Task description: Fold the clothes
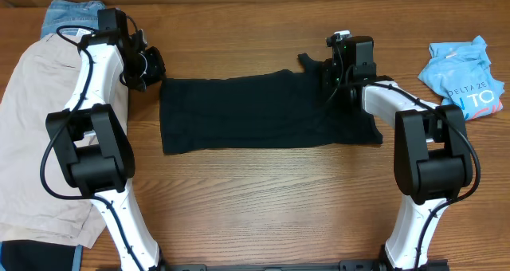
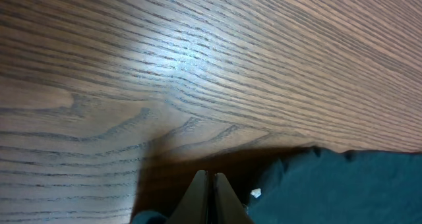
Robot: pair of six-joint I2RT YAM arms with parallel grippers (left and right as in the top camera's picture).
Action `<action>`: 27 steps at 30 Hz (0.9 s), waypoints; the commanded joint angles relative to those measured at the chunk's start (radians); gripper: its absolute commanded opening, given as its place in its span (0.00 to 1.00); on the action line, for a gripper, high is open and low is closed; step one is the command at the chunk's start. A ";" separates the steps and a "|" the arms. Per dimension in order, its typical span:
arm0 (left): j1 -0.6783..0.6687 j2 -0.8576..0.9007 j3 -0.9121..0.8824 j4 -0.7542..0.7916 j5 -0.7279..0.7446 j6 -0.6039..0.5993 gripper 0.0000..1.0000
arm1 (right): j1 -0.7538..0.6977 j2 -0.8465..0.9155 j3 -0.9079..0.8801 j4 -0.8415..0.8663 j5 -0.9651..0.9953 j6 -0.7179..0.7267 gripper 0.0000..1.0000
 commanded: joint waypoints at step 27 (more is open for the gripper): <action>0.006 -0.186 0.023 -0.237 -0.024 0.002 0.04 | -0.008 -0.252 0.115 -0.473 0.293 0.051 0.04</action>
